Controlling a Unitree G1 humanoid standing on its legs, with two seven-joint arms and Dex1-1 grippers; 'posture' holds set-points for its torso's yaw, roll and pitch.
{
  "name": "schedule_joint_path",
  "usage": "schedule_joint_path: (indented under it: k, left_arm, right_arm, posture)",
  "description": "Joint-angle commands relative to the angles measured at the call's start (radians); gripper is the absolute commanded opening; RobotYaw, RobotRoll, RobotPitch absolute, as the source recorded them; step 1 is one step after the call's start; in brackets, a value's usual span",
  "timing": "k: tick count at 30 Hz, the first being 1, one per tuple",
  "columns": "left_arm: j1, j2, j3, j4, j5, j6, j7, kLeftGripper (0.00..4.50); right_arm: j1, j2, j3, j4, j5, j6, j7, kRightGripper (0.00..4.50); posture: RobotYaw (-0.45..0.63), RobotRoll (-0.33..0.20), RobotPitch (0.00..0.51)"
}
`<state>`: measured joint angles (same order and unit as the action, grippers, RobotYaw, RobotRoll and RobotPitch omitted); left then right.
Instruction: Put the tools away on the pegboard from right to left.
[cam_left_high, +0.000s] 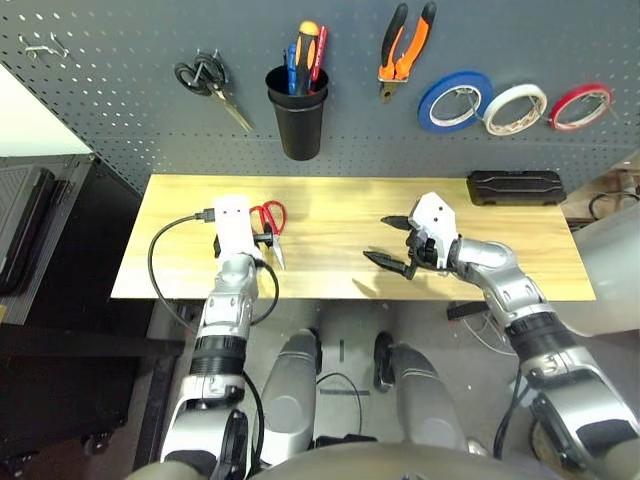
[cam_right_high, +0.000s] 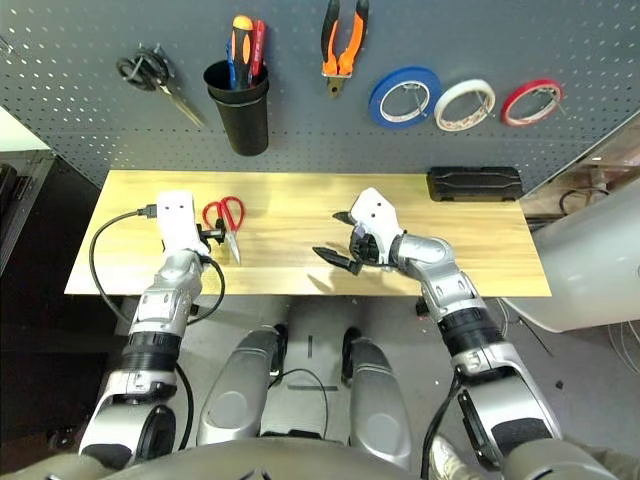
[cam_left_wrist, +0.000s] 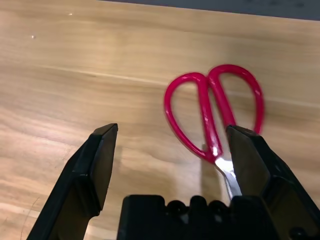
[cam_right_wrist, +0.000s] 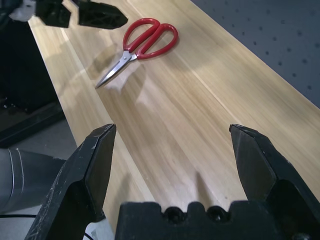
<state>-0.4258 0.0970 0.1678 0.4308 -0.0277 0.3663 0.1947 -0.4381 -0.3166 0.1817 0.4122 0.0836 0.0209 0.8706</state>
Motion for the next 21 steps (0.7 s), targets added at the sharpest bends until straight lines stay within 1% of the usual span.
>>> schedule_joint_path:
  k: [1, 8, 13, 16, 21]
  left_arm:
    - [-0.040, 0.003, 0.019, 0.125, 0.001, -0.043, 0.020, 4.43]
    - [-0.166, 0.019, 0.046, 0.411, 0.001, -0.125, 0.064, 4.43]
    - [-0.230, 0.039, 0.062, 0.577, -0.004, -0.186, 0.100, 4.43]
    - [-0.260, 0.051, 0.081, 0.638, -0.021, -0.223, 0.108, 4.43]
    - [-0.281, 0.063, 0.087, 0.695, -0.026, -0.248, 0.101, 4.43]
  right_arm:
    - [0.009, 0.004, 0.012, 0.008, -0.014, 0.006, -0.009, 4.50]
    - [0.016, 0.010, 0.016, -0.024, -0.019, 0.029, -0.020, 4.50]
    - [0.023, 0.012, 0.016, -0.059, -0.018, 0.052, -0.025, 4.50]
    - [0.028, 0.010, 0.015, -0.074, -0.018, 0.061, -0.028, 4.50]
    - [0.030, 0.007, 0.013, -0.082, -0.018, 0.068, -0.030, 4.50]
  posture:
    - [0.29, 0.000, 0.265]
    - [0.27, 0.000, 0.268]
    - [0.25, 0.000, 0.270]
    - [0.24, 0.000, 0.269]
    - [0.24, 0.000, 0.271]
